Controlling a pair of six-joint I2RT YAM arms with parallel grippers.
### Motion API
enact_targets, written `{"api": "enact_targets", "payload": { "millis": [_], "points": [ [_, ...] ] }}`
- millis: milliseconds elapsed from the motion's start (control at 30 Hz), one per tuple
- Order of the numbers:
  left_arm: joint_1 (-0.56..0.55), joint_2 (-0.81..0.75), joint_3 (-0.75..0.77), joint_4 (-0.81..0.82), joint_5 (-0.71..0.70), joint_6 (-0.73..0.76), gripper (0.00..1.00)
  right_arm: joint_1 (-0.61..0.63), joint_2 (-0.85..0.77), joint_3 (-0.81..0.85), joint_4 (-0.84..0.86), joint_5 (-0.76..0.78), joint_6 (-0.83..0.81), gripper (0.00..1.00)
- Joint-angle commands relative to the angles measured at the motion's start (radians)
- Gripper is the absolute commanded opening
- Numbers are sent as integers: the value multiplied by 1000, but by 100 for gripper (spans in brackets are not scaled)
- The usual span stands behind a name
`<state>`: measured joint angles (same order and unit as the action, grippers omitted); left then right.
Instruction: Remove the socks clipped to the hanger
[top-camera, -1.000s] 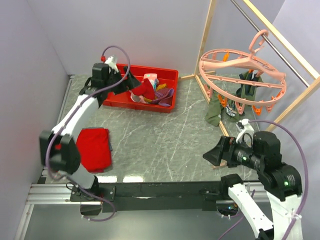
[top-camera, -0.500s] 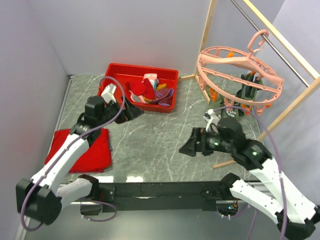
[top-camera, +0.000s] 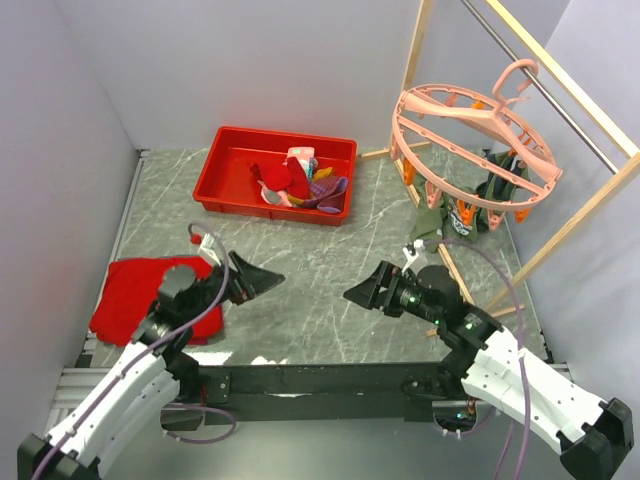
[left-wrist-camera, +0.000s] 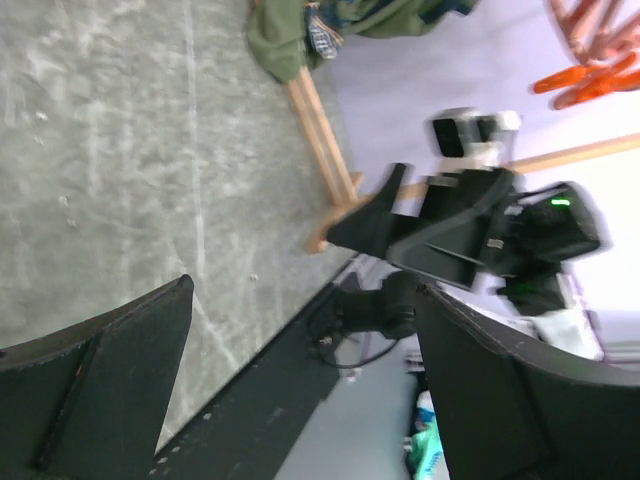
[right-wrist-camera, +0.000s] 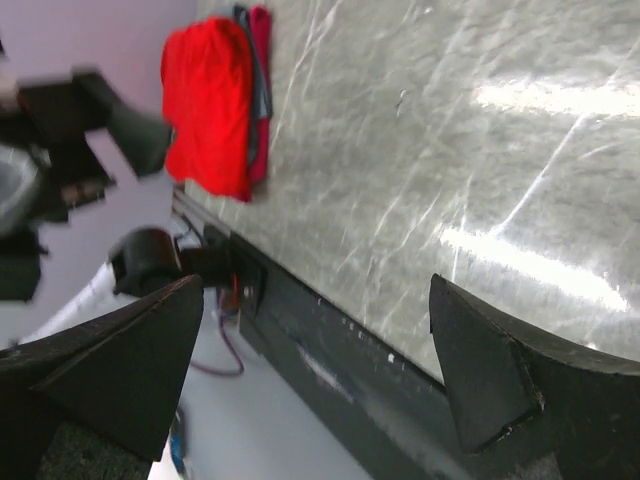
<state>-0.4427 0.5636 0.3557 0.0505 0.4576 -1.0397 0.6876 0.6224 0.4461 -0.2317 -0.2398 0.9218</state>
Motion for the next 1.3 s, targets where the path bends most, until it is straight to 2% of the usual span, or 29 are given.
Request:
{"api": "enact_targets", "payload": {
  "millis": [0,67,167,267,367,500,567,600,733,933,1033,1100,1133,1200,1233,1267],
  "points": [
    [-2,-141,-128,123,47,-134,96,7,-20,-128,209,83,134,100],
    [-2,-183,-225,210,78,-192,96,7,-4,-196,229,82,140,100],
    [-2,-277,-347,302,90,-271,96,6,5,-301,351,24,128,100],
    [-2,-387,-440,319,82,-318,96,3,-41,-415,446,10,190,100],
    [-2,-510,-521,286,64,-376,96,1,-152,-500,445,57,245,100],
    [-2,-669,-515,128,38,-352,96,0,-344,-595,381,94,324,100],
    [-1,-700,-514,45,29,-344,96,-3,-470,-635,310,134,380,100],
    [-2,-720,-514,25,21,-342,96,-3,-515,-635,190,157,396,100],
    [-2,-723,-514,-18,16,-321,96,-2,-726,-635,-6,200,433,100],
    [-2,-683,-514,-11,10,-304,96,-2,-805,-632,-120,206,437,100],
    [-1,-686,-514,83,36,-357,96,-3,-834,-612,-54,127,376,100],
    [-2,-702,-518,182,56,-410,96,-3,-871,-629,84,53,353,100],
    [-2,-709,-521,312,65,-480,96,-3,-918,-632,142,-14,347,100],
    [-2,-729,-531,459,64,-558,96,-3,-909,-613,332,-62,365,100],
    [-2,-729,-537,624,61,-644,96,-3,-885,-615,421,-116,402,100],
    [-2,-726,-541,700,34,-683,96,-3,-877,-618,618,-133,434,100]
  ]
}}
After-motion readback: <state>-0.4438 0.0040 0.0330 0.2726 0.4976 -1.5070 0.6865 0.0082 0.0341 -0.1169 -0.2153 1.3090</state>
